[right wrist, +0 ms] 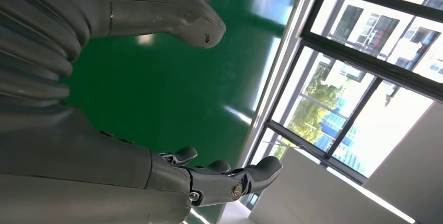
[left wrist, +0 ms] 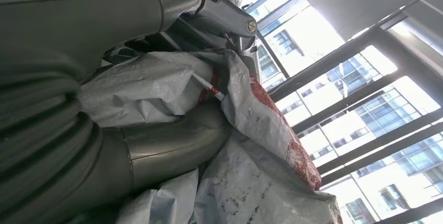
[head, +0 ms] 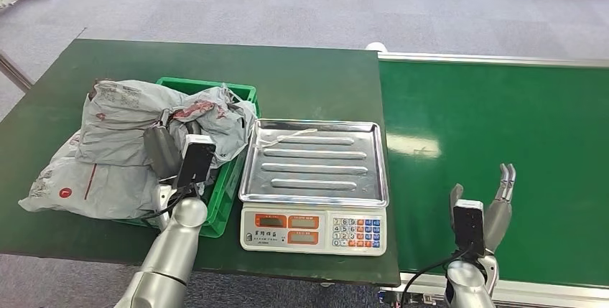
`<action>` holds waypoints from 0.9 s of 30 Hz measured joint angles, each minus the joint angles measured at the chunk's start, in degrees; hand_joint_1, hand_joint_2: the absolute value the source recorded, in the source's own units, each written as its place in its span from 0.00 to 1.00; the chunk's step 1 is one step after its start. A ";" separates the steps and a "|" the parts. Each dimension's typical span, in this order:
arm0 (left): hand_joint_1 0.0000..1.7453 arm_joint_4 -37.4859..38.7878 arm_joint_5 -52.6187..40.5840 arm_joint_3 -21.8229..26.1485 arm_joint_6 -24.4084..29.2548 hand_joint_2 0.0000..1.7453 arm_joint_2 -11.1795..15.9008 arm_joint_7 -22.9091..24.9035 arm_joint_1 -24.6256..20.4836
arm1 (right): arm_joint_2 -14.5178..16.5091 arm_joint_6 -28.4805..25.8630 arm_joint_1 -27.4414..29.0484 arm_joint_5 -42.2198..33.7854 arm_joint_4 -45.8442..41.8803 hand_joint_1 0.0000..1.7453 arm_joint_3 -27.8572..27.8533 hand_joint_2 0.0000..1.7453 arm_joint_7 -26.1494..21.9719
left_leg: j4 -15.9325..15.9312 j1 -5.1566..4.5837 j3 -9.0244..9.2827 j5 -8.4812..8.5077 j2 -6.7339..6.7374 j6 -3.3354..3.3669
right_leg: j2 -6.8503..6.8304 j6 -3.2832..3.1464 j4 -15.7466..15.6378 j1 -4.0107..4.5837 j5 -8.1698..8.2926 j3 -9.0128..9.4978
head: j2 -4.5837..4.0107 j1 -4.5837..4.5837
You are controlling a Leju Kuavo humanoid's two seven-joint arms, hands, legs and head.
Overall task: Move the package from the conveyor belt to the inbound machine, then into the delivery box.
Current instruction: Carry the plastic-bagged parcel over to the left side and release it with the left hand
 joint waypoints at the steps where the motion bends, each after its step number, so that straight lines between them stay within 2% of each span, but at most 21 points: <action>1: 0.29 0.34 -1.66 0.54 0.01 1.00 -0.22 0.45 -0.19 | 0.00 0.00 -0.01 0.04 0.01 0.00 0.01 1.00 0.00 | 0.00 0.00 0.00 0.00 -0.01 0.00 | -0.02 0.00 0.00 0.00 0.00 0.01 | 0.00 0.00; 2: 0.05 0.69 -3.60 1.17 0.01 1.00 -0.48 0.79 -0.37 | 0.00 0.00 -0.02 0.10 0.01 0.00 0.01 1.00 0.00 | 0.00 0.00 0.01 0.01 -0.02 0.01 | -0.03 0.00 0.00 0.00 0.00 0.02 | 0.00 0.00; 3: 0.00 0.99 -5.75 1.96 0.02 1.00 -0.82 0.96 -0.53 | 0.00 0.00 -0.03 0.17 0.01 0.00 0.02 1.00 0.00 | 0.00 0.00 0.01 0.01 -0.02 0.01 | -0.05 0.00 0.00 0.00 0.00 0.03 | 0.00 0.00; 7: 0.00 1.26 -15.94 7.48 0.07 1.00 -3.02 -0.03 -0.82 | 0.03 0.00 -0.03 0.40 0.01 0.00 0.02 1.00 0.00 | 0.00 0.00 0.01 0.06 -0.01 -0.01 | -0.05 -0.01 0.00 0.01 0.03 0.03 | 0.00 -0.01; 11: 0.00 0.63 -20.76 14.15 0.11 0.00 -5.52 -0.67 -1.07 | 0.07 0.00 -0.03 0.64 0.01 0.00 0.02 1.00 0.00 | 0.00 0.00 0.02 0.06 0.00 -0.01 | -0.03 -0.01 0.00 0.00 0.04 0.02 | 0.00 0.00; 15: 0.00 -0.97 -24.76 19.43 0.11 0.00 -7.10 -2.43 -1.17 | 0.13 0.00 -0.03 0.95 0.04 0.00 0.02 1.00 0.00 | 0.00 0.01 -0.02 0.06 -0.02 -0.02 | -0.02 -0.01 0.01 0.02 0.03 0.00 | 0.00 0.00; 20: 0.00 -6.50 -29.94 27.36 0.11 0.00 -8.27 -5.24 -1.19 | 0.28 -0.02 0.07 1.90 0.15 0.00 0.02 1.00 0.00 | -0.01 0.01 -0.02 0.05 0.04 -0.03 | 0.04 -0.02 0.01 0.02 0.03 -0.06 | 0.00 -0.02; 23: 0.00 -9.10 -27.06 30.06 0.11 0.00 -8.55 -8.00 -1.15 | 0.51 -0.02 0.12 2.22 0.15 0.00 0.02 1.00 0.00 | -0.01 0.02 -0.03 0.05 0.03 -0.03 | 0.03 -0.02 0.01 0.03 0.02 -0.06 | 0.00 -0.01; 27: 0.00 -13.62 -19.41 30.71 0.11 0.00 -8.59 -8.85 -0.83 | 0.69 -0.02 0.39 2.35 0.14 0.00 0.01 1.00 0.00 | -0.01 0.02 -0.04 0.05 0.03 -0.02 | 0.03 -0.02 0.01 0.02 0.02 -0.05 | 0.00 0.00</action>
